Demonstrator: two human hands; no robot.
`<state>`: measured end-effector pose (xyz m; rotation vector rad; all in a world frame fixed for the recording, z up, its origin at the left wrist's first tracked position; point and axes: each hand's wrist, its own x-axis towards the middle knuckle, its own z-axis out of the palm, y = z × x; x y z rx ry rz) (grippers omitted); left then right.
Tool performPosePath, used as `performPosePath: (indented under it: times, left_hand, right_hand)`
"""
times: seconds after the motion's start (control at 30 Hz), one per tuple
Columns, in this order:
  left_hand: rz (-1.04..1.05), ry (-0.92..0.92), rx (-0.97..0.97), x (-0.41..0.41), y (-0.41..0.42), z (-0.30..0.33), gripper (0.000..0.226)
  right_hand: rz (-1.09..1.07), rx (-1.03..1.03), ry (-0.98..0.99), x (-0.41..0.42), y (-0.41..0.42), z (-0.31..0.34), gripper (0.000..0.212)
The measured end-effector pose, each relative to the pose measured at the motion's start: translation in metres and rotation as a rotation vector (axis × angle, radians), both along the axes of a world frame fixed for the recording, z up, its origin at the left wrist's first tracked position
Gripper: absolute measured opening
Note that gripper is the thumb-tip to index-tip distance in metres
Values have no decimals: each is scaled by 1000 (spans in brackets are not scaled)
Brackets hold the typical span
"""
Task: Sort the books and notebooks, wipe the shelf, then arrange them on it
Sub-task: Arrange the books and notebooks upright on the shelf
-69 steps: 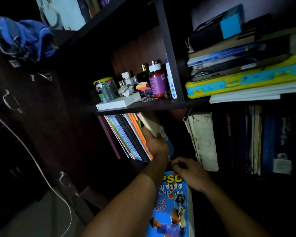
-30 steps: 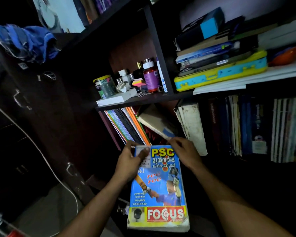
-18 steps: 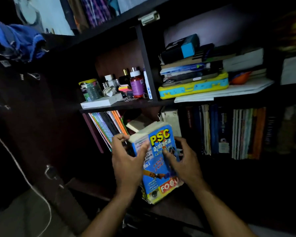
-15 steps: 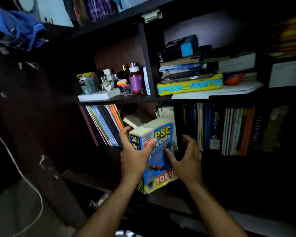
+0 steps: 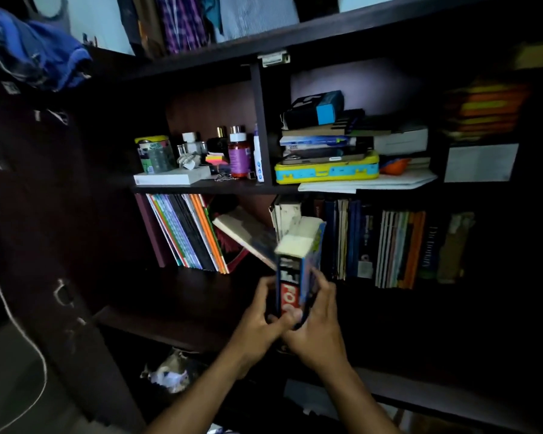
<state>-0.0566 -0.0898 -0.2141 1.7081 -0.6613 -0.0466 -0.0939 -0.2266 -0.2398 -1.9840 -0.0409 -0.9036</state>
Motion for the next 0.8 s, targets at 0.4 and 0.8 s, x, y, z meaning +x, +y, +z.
performPosePath:
  times: [0.4,0.8]
  left_hand:
    - [484,-211,-17,68,-55,2,56]
    - [567,-315,110,136,-103,-16,110]
  right_hand:
    - [8,61,71,9,-10,3,101]
    - [-211,350,28,23,-18,-3,101]
